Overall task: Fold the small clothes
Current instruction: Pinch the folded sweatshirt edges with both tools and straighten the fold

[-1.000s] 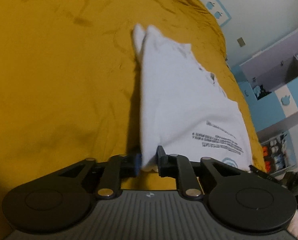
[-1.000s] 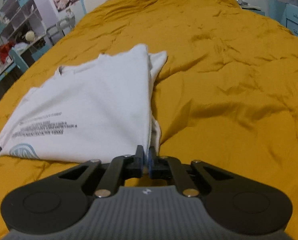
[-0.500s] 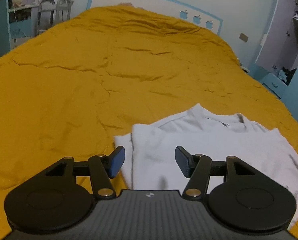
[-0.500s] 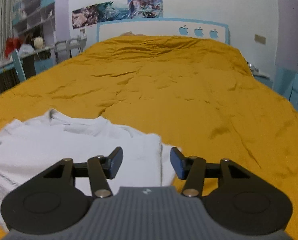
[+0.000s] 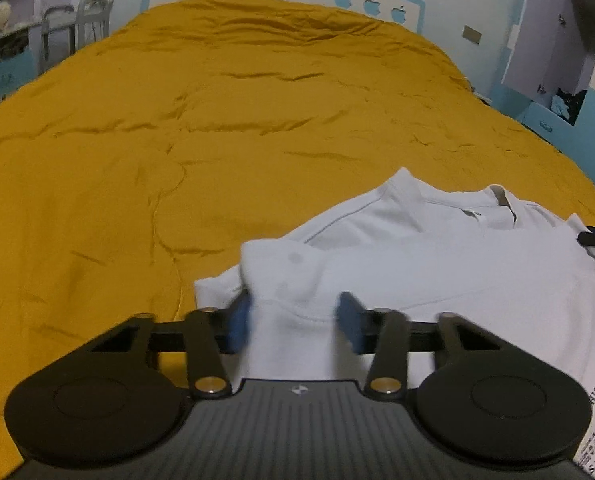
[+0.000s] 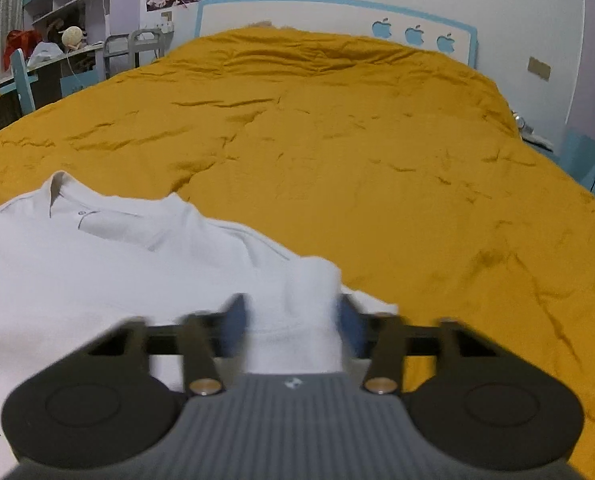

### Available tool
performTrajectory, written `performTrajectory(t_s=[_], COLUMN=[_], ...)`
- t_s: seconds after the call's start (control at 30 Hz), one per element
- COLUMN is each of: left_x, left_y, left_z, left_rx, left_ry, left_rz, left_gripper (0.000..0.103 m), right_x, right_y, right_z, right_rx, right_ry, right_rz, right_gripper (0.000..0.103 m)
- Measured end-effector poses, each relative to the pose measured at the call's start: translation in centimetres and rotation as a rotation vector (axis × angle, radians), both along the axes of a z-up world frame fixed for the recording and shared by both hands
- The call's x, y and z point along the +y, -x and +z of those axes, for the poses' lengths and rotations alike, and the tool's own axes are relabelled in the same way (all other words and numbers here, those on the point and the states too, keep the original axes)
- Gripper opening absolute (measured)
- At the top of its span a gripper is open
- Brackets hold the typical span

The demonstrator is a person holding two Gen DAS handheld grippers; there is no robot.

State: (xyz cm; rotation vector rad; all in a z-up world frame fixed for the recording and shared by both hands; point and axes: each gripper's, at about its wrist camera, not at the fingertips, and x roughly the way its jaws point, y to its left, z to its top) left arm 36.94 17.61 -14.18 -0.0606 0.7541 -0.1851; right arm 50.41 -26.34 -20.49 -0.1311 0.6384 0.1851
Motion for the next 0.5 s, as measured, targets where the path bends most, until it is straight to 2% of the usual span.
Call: performTrajectory(t_s=[0.03, 0.07, 0.13, 0.23, 0.3, 0.4, 0.5], left_x=[0.0, 0.0, 0.1, 0.2, 0.5, 1.2, 0.8], left_y=[-0.1, -0.5, -0.4, 0.7, 0.8, -0.9, -2.0], left_z=[0.0, 0.0, 0.2, 1.3, 1.7, 0.2, -1.3], left_rx=[0.000, 0.006, -0.013, -0.120, -0.155, -0.078, -0.026], left_ry=[-0.005, -0.005, 0.003, 0.004, 0.006, 0.027, -0.005], left_rz=[-0.005, -0.008, -0.004, 0.041, 0.088, 0.131, 0.131], left_gripper=[0.021, 0.010, 0.009, 0.009, 0.009, 0.009, 0.009], right_x=[0.0, -0.1, -0.2, -0.1, -0.1, 0.3, 0.3], right_y=[0.0, 0.0, 0.2, 0.8, 1.1, 0.9, 0.5], right_z=[-0.1, -0.2, -0.1, 0.2, 0.3, -0.1, -0.8], right_rx=[0.002, -0.003, -0.017, -0.055, -0.076, -0.074, -0.055], right_ry=[-0.002, -0.009, -0.019, -0.023, -0.026, -0.003, 0.001], right_rz=[0.000, -0.003, -0.014, -0.028, -0.041, -0.052, -0.064], right_gripper=[0.012, 0.012, 0.011, 0.008, 0.006, 0.006, 0.007])
